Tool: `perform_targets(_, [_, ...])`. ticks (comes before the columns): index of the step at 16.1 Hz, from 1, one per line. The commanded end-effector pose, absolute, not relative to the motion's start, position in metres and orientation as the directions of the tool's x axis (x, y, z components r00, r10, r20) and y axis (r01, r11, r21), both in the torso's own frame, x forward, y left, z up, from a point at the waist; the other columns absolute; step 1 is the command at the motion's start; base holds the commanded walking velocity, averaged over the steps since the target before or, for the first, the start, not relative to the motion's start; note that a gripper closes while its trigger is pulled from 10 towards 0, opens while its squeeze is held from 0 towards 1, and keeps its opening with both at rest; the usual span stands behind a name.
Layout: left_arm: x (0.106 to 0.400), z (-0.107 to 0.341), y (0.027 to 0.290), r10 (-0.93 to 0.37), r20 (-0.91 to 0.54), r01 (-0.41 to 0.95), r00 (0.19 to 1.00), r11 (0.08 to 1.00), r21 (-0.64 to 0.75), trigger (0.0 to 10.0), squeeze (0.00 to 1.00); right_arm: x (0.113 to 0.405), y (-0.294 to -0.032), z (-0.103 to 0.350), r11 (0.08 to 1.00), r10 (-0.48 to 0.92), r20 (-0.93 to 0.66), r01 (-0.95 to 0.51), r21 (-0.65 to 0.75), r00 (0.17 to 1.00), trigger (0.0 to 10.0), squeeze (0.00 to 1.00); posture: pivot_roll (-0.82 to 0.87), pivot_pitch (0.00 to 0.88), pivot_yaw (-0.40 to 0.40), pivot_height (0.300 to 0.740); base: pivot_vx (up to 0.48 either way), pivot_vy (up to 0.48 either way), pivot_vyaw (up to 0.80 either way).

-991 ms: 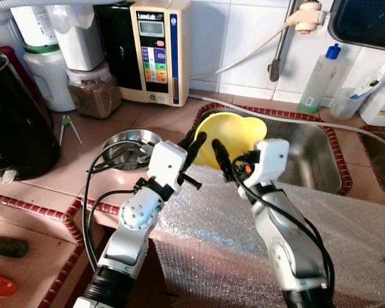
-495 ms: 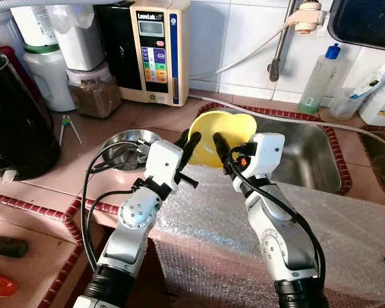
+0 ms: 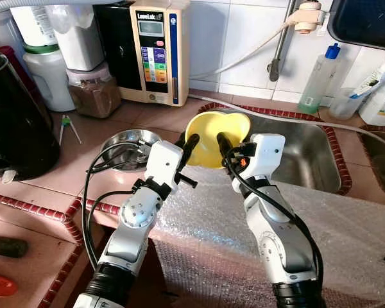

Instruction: Kitchen organization

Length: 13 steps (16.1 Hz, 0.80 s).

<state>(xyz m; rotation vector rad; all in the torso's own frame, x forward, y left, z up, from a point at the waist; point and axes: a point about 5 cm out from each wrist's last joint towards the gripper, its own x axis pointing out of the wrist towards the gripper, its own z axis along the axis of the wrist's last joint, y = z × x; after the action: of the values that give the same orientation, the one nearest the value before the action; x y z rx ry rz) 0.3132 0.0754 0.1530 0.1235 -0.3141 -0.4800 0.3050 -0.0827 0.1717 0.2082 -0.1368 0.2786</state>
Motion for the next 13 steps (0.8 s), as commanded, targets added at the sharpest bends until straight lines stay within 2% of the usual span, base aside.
perform_targets(1, [0.318,0.170,0.073,-0.460,0.322,0.411,0.827,0.887,0.212,1.5,0.00,0.307,-0.085,0.160,0.960,0.227,0.089,-0.238,0.145,0.970,0.0,0.00,0.05,0.000,0.030,0.740,0.000,0.000,0.00])
perform_targets(3, [0.318,0.170,0.073,-0.454,0.323,0.406,0.830,0.890,0.207,2.0,0.00,0.308,-0.088,0.159,0.965,0.212,0.084,-0.222,0.139,0.974,0.0,0.00,0.04,0.000,0.031,0.740,0.000,0.000,0.00])
perform_targets(4, [0.319,0.170,0.073,-0.455,0.324,0.408,0.829,0.889,0.207,3.3,0.00,0.308,-0.090,0.158,0.968,0.202,0.080,-0.211,0.136,0.976,0.0,0.00,0.04,0.000,0.032,0.740,0.000,0.000,0.00])
perform_targets(5, [0.319,0.171,0.072,-0.464,0.323,0.416,0.825,0.885,0.209,9.4,0.00,0.308,-0.092,0.158,0.970,0.192,0.082,-0.202,0.133,0.978,0.0,0.00,0.04,0.000,0.033,0.740,0.000,0.000,0.00])
perform_targets(6, [0.319,0.171,0.072,-0.463,0.324,0.411,0.825,0.885,0.218,10.0,0.00,0.308,-0.094,0.158,0.973,0.182,0.082,-0.191,0.130,0.980,0.0,0.00,0.04,0.000,0.033,0.740,0.000,0.000,0.00])
perform_targets(9, [0.319,0.171,0.075,-0.473,0.319,0.431,0.822,0.881,0.195,10.0,0.00,0.310,-0.102,0.156,0.980,0.144,0.080,-0.153,0.124,0.986,0.0,0.00,0.04,0.000,0.033,0.740,0.000,0.000,0.00])
perform_targets(10, [0.319,0.171,0.076,-0.482,0.318,0.457,0.816,0.876,0.156,10.0,1.00,0.310,-0.104,0.156,0.982,0.134,0.081,-0.144,0.123,0.988,0.0,0.00,0.05,0.000,0.031,0.740,0.000,0.000,0.00])
perform_targets(13, [0.315,0.170,0.075,-0.527,0.309,0.515,0.792,0.848,0.128,10.0,1.00,0.312,-0.112,0.158,0.990,0.100,0.096,-0.109,0.093,0.990,0.0,0.00,0.04,0.000,0.022,0.740,0.000,0.000,0.00])
